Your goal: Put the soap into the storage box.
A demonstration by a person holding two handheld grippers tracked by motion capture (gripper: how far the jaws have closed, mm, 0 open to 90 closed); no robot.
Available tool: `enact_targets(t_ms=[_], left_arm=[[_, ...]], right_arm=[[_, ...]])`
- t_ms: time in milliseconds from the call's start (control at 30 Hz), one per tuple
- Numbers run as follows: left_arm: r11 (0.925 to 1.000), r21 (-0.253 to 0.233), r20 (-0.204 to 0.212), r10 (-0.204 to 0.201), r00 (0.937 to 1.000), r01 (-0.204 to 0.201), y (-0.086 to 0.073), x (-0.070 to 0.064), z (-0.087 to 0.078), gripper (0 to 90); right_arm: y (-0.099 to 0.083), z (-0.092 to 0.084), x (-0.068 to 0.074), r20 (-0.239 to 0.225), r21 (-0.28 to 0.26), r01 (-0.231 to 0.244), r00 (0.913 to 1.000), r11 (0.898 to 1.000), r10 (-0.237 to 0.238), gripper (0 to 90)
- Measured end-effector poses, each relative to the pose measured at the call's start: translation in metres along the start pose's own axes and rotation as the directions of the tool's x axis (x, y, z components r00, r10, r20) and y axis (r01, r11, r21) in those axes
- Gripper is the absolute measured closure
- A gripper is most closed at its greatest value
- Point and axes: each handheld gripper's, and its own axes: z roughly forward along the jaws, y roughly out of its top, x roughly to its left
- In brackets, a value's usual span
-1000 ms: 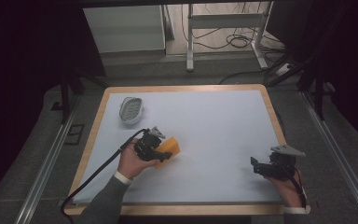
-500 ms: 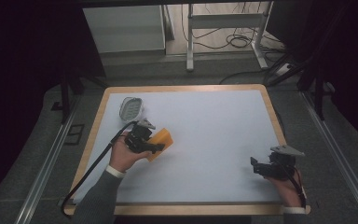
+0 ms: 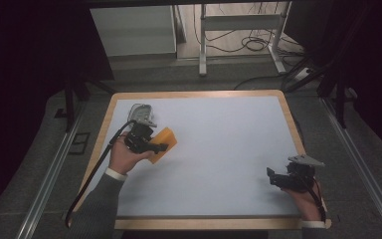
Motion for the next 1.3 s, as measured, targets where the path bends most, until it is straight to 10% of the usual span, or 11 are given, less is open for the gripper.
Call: enact_targets(t_ms=[1300], left_arm=[[0.9997, 0.005, -0.055, -0.022, 0.9982, 0.023, 0.017, 0.028, -0.008, 61.2]], right_arm=[[0.0, -0.001, -0.006, 0.011, 0.005, -0.017, 0.9998, 1.0, 0.017, 3.4]])
